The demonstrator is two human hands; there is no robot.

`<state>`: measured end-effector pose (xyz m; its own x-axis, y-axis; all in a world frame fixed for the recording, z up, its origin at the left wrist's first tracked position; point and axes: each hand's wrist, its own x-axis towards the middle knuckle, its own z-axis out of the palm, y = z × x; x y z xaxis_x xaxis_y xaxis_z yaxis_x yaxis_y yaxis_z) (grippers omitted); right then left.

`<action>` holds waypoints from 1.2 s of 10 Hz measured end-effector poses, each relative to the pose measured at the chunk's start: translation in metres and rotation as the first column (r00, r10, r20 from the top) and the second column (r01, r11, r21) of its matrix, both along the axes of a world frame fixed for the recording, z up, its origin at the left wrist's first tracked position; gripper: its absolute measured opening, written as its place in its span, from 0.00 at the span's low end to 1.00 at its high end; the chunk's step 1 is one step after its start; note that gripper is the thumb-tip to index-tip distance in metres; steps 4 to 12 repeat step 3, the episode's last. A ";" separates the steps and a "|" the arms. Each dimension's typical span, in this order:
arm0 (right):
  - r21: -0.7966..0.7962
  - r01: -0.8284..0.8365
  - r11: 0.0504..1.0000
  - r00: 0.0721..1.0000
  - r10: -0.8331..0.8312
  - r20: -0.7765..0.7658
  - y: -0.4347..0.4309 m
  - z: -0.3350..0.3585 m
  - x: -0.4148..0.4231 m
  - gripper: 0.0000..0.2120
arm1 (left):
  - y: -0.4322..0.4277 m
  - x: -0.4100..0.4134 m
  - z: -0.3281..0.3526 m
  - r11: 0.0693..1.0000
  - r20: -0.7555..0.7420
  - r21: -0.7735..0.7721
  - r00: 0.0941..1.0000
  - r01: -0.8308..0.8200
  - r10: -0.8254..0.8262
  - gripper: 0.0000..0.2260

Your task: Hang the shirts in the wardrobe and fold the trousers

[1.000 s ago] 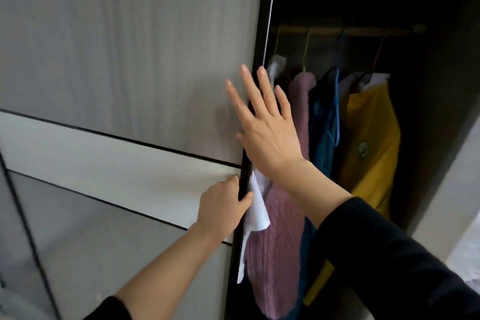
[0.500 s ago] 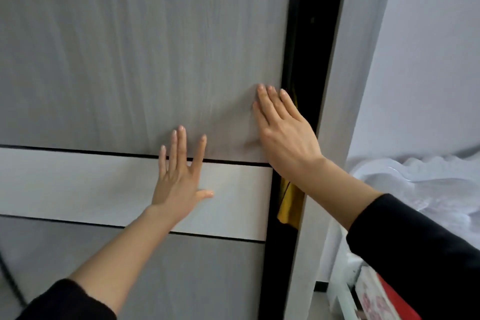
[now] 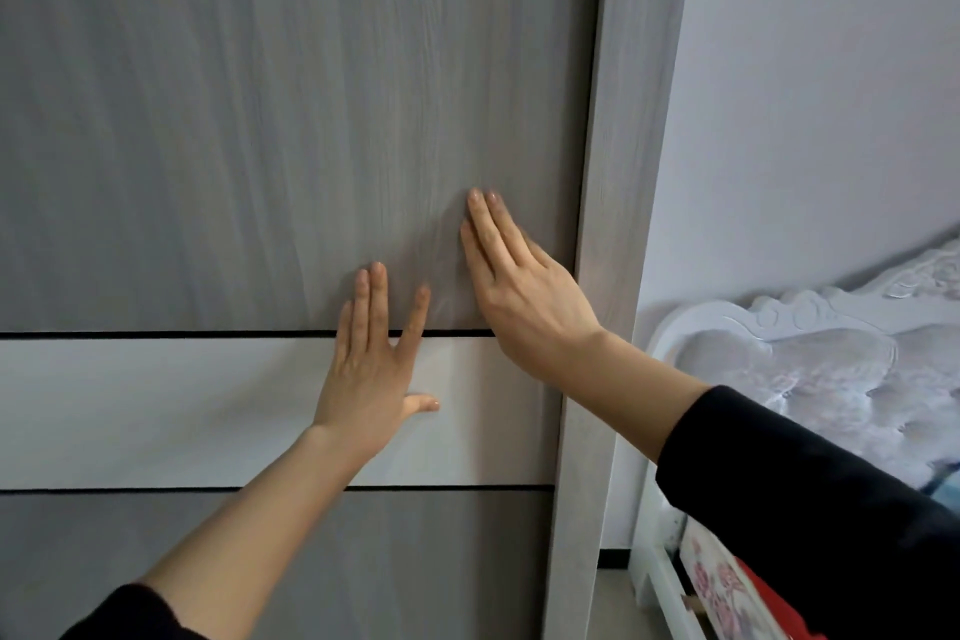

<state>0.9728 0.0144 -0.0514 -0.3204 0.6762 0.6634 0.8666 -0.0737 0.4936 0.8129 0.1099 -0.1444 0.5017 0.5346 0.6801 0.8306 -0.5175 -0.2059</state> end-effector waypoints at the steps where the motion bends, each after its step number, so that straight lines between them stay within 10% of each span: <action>1: 0.057 -0.039 0.998 0.999 0.039 -0.011 0.009 -0.006 0.003 0.27 | 0.001 0.000 0.000 1.000 0.006 0.002 1.000 0.008 -0.008 0.65; 3: 0.051 -0.273 0.961 0.879 0.271 -0.393 -0.009 0.010 0.001 0.31 | 0.006 -0.004 -0.005 0.996 0.070 0.004 0.993 0.092 -0.092 0.64; 12: 0.051 -0.273 0.961 0.879 0.271 -0.393 -0.009 0.010 0.001 0.31 | 0.006 -0.004 -0.005 0.996 0.070 0.004 0.993 0.092 -0.092 0.64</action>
